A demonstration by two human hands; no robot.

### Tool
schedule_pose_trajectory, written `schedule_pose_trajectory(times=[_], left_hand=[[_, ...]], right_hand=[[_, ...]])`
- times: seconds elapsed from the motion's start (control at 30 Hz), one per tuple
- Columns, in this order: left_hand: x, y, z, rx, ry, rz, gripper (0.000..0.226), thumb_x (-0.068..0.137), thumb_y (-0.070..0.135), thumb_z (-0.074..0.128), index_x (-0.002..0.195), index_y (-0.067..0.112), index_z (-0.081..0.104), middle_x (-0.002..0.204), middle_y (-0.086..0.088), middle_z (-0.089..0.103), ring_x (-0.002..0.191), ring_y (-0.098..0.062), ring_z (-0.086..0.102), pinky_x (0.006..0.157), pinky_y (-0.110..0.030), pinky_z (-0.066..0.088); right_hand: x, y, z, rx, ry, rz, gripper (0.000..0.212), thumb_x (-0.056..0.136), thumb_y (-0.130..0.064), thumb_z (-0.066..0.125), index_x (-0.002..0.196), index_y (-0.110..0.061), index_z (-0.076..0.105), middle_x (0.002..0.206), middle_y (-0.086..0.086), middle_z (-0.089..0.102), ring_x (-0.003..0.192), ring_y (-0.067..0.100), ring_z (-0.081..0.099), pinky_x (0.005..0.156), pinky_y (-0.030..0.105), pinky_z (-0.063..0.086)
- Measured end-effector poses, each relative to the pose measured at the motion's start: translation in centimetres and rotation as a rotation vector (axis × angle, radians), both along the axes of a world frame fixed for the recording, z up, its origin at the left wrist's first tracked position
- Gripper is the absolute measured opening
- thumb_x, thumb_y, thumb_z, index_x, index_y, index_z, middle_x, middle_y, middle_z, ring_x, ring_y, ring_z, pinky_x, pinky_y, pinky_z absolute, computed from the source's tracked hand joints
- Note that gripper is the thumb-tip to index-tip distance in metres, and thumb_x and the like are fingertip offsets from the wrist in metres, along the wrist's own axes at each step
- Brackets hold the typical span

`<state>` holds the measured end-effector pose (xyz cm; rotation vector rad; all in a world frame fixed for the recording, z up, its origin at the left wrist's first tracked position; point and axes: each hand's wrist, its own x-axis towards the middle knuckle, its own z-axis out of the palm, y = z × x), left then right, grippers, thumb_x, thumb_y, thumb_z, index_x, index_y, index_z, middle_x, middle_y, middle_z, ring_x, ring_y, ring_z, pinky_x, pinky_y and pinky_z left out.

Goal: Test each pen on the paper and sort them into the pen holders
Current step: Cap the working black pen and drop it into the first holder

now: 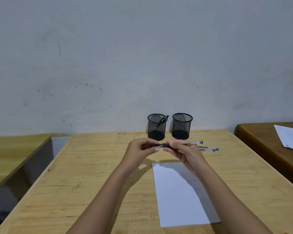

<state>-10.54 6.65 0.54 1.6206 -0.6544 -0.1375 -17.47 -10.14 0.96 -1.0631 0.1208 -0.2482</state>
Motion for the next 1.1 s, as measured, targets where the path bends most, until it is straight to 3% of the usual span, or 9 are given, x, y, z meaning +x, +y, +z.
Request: schedule_pose_trajectory(times=[0.13, 0.3, 0.47, 0.63, 0.7, 0.83, 0.9, 1.03, 1.1], left_hand=[[-0.8, -0.2, -0.1, -0.126, 0.095, 0.064, 0.014, 0.074, 0.005, 0.075, 0.084, 0.015, 0.074, 0.087, -0.009, 0.073, 0.08, -0.012, 0.066, 0.08, -0.025, 0.053], [-1.5, -0.2, 0.0, -0.183, 0.105, 0.105, 0.016, 0.074, 0.001, 0.074, 0.081, 0.015, 0.074, 0.084, -0.004, 0.073, 0.08, -0.011, 0.067, 0.081, -0.023, 0.054], [-0.8, 0.7, 0.7, -0.167, 0.05, 0.069, 0.015, 0.073, 0.001, 0.074, 0.085, 0.01, 0.074, 0.088, -0.011, 0.073, 0.08, -0.013, 0.067, 0.078, -0.02, 0.054], [0.1, 2.1, 1.0, -0.106, 0.045, 0.062, 0.015, 0.075, -0.002, 0.072, 0.083, 0.01, 0.073, 0.074, 0.006, 0.073, 0.071, -0.002, 0.065, 0.07, -0.012, 0.05], [0.7, 3.1, 0.9, -0.059, 0.036, 0.083, 0.017, 0.074, 0.001, 0.073, 0.081, 0.016, 0.075, 0.076, 0.005, 0.074, 0.074, -0.005, 0.065, 0.073, -0.015, 0.051], [1.8, 3.6, 2.0, 0.005, -0.016, 0.128, 0.02, 0.072, 0.001, 0.075, 0.082, 0.018, 0.075, 0.086, -0.011, 0.072, 0.079, -0.015, 0.061, 0.079, -0.027, 0.048], [2.4, 3.0, 3.2, 0.017, -0.061, 0.106, 0.021, 0.072, -0.001, 0.075, 0.084, 0.016, 0.073, 0.084, -0.007, 0.073, 0.077, -0.014, 0.063, 0.08, -0.028, 0.051], [3.3, 0.6, 6.0, 0.01, -0.155, 0.028, 0.023, 0.074, -0.004, 0.072, 0.091, 0.012, 0.071, 0.082, 0.001, 0.072, 0.071, -0.004, 0.067, 0.072, -0.015, 0.053], [3.9, -0.7, 7.0, -0.02, -0.191, 0.028, 0.021, 0.078, 0.002, 0.071, 0.094, 0.015, 0.07, 0.086, -0.001, 0.072, 0.077, -0.005, 0.068, 0.077, -0.017, 0.053]], right_hand=[[-0.2, 0.4, 0.0, -0.007, -0.037, 0.001, 0.015, 0.08, 0.005, 0.06, 0.091, 0.017, 0.06, 0.075, 0.013, 0.071, 0.07, 0.022, 0.072, 0.061, 0.016, 0.055], [-0.4, 0.9, 0.4, -0.048, -0.065, 0.047, 0.034, 0.066, -0.004, 0.069, 0.092, 0.016, 0.061, 0.079, 0.017, 0.071, 0.074, 0.025, 0.072, 0.065, 0.018, 0.055], [-0.6, 0.6, 1.9, -0.173, -0.069, 0.126, 0.021, 0.072, -0.002, 0.068, 0.091, 0.007, 0.068, 0.085, 0.018, 0.071, 0.081, 0.027, 0.071, 0.076, 0.023, 0.057], [-1.0, -1.0, 1.8, -0.253, -0.044, 0.058, 0.011, 0.081, -0.001, 0.064, 0.089, 0.001, 0.07, 0.08, 0.008, 0.072, 0.076, 0.018, 0.07, 0.071, 0.018, 0.054], [-1.1, -1.7, 1.5, -0.385, -0.034, 0.016, 0.01, 0.078, -0.001, 0.067, 0.086, -0.003, 0.072, 0.075, 0.005, 0.072, 0.075, 0.016, 0.069, 0.072, 0.018, 0.054], [-0.4, -1.7, 1.3, -0.922, 0.048, 0.046, 0.014, 0.071, -0.005, 0.077, 0.083, -0.013, 0.075, 0.069, -0.004, 0.072, 0.065, 0.004, 0.066, 0.065, 0.017, 0.051], [0.2, -1.3, 1.3, -1.057, 0.084, 0.085, 0.018, 0.072, -0.006, 0.076, 0.089, -0.012, 0.074, 0.071, -0.002, 0.072, 0.063, 0.004, 0.065, 0.061, 0.018, 0.051], [1.7, -0.6, 1.4, -1.109, 0.08, 0.082, 0.015, 0.073, -0.001, 0.074, 0.08, -0.014, 0.071, 0.07, 0.003, 0.068, 0.063, 0.013, 0.065, 0.067, 0.028, 0.056], [2.6, -0.6, 1.4, -1.027, 0.054, 0.03, 0.019, 0.071, 0.001, 0.073, 0.073, -0.016, 0.066, 0.068, 0.004, 0.065, 0.064, 0.021, 0.068, 0.073, 0.039, 0.058]])
